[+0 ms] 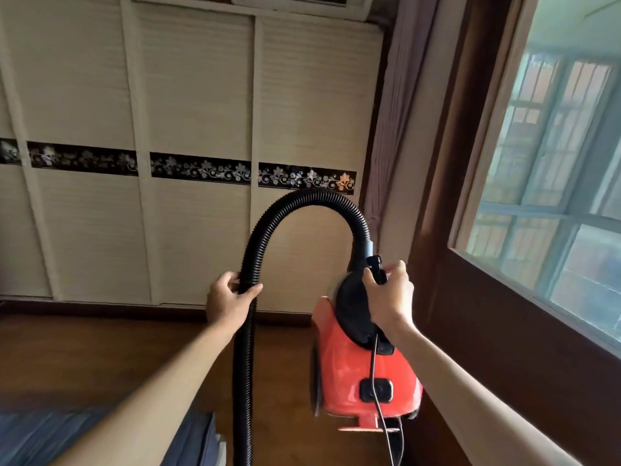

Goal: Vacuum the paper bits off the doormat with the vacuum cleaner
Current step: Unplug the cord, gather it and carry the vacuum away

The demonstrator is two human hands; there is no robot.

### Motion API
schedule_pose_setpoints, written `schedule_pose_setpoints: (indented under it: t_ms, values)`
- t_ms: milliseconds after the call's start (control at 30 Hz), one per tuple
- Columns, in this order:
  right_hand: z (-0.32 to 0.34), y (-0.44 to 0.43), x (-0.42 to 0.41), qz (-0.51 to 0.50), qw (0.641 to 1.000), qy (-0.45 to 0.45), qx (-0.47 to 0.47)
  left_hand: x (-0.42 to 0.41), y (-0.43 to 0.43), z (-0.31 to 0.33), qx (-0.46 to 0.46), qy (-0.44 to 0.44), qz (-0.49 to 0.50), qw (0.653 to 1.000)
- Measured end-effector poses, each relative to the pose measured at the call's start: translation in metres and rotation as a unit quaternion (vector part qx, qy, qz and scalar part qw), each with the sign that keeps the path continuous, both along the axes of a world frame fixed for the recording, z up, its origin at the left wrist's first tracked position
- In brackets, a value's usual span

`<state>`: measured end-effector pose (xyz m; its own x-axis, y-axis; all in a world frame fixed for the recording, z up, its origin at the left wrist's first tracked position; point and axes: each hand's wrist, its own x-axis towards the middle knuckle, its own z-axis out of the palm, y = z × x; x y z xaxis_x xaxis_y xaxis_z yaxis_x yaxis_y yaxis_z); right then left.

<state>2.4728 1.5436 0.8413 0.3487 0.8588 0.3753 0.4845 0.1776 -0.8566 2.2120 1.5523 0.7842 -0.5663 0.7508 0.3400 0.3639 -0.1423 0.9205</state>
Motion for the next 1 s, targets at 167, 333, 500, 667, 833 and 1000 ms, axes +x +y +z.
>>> schedule_pose_setpoints:
  t_ms: [167,333,500,667,833,1000]
  values:
    - [0.006,0.063,-0.016,0.007,1.0,-0.005,0.001,-0.011,0.053,0.01,0.021,0.024,0.047,0.998]
    - [0.007,0.141,-0.03,0.045,0.999,0.001,0.014,-0.022,0.115,0.01,0.032,0.028,0.071,0.997]
    - [0.005,0.231,-0.049,0.069,0.997,0.014,0.015,-0.036,0.194,0.009,0.028,0.019,0.085,0.996]
    - [0.01,0.321,-0.062,0.102,0.994,0.032,-0.001,-0.045,0.28,0.02,0.028,0.0,0.095,0.995]
    - [0.015,0.399,-0.085,0.119,0.992,0.03,0.007,-0.065,0.349,0.026,0.034,-0.006,0.114,0.993]
    - [0.008,0.465,-0.113,0.146,0.989,0.029,0.014,-0.096,0.403,0.02,0.03,-0.001,0.148,0.989]
